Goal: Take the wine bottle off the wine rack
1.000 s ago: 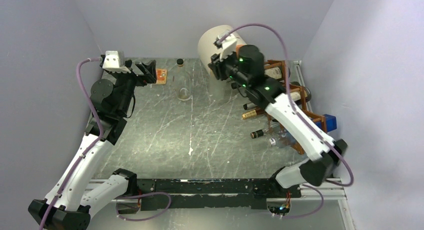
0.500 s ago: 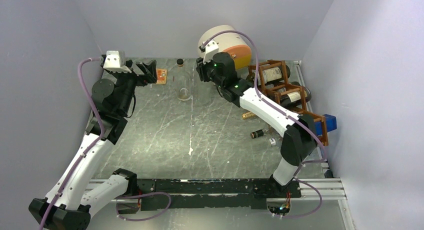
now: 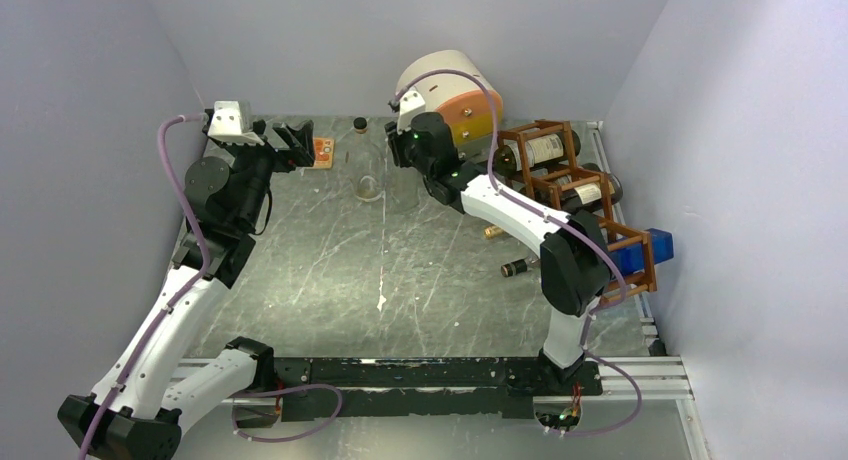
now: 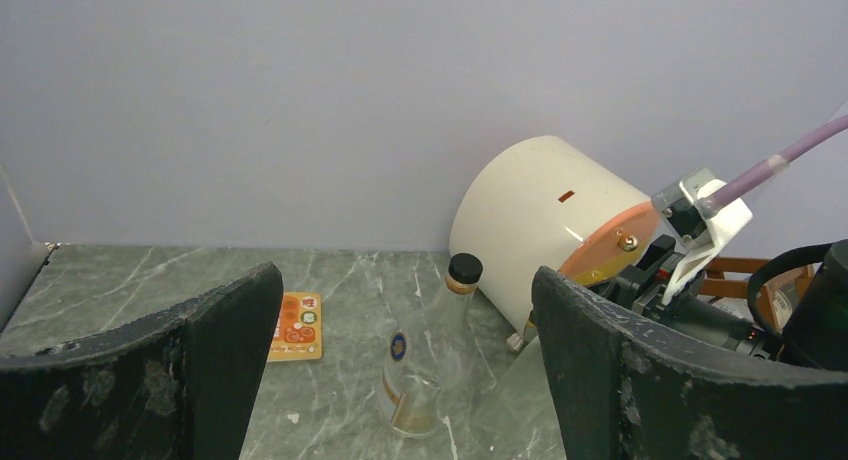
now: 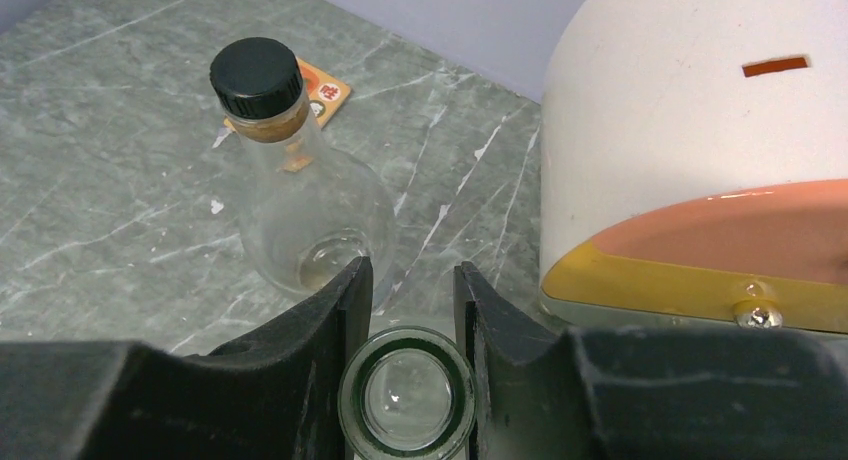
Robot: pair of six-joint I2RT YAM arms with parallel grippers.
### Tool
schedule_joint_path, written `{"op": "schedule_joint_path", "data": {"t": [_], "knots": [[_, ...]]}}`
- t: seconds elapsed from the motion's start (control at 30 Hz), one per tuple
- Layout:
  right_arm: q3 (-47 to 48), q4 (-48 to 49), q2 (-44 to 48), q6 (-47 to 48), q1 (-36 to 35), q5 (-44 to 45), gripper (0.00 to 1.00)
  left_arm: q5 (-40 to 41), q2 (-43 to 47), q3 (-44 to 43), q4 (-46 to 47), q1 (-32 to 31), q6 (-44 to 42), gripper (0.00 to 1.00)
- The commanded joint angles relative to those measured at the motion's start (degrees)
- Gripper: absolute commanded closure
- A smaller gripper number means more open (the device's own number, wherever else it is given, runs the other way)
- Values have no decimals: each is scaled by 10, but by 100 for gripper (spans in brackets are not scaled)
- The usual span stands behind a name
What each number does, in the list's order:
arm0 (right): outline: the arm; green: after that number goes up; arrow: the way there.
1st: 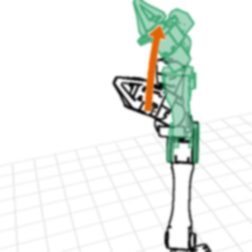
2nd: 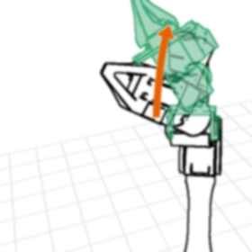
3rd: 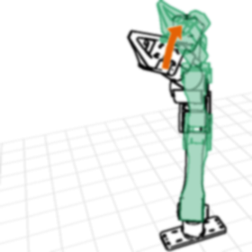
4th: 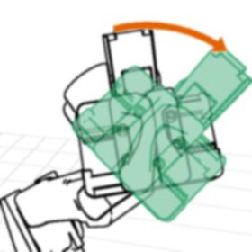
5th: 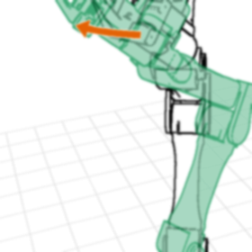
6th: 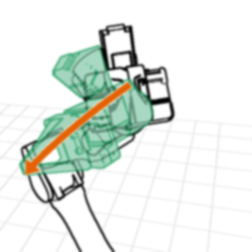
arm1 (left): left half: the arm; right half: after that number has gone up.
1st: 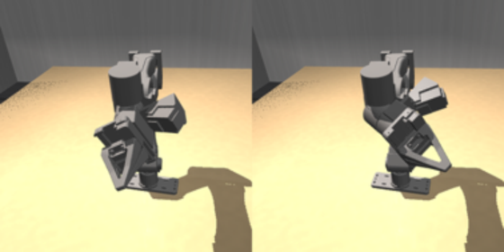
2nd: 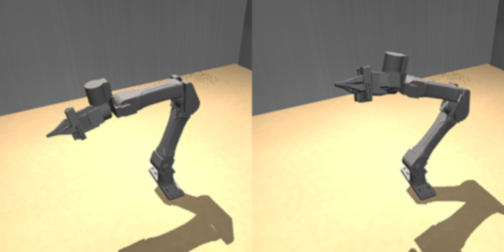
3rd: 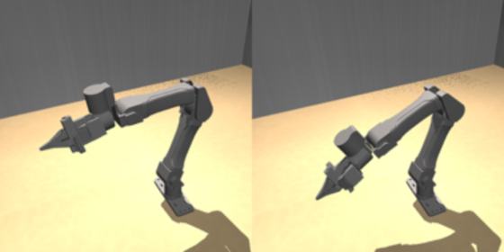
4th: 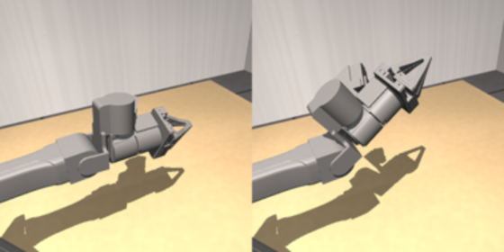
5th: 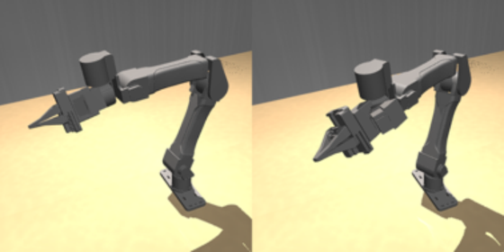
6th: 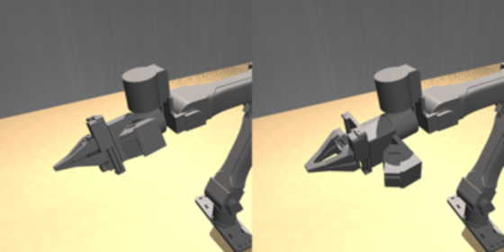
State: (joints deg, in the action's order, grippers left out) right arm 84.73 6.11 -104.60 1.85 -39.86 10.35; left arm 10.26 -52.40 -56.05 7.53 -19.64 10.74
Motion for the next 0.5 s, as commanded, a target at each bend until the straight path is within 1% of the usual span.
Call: {"op": "schedule_joint_path", "data": {"t": [0.0,0.33,0.47], "knots": [[26,65,-6,9,-1,20,100,-5,-1,2,19,-4,2,2],[24,75,-16,16,0,17,100,1,2,3,19,-4,-3,2],[12,64,-11,18,-1,14,75,-4,0,3,20,-4,-1,2]]}}
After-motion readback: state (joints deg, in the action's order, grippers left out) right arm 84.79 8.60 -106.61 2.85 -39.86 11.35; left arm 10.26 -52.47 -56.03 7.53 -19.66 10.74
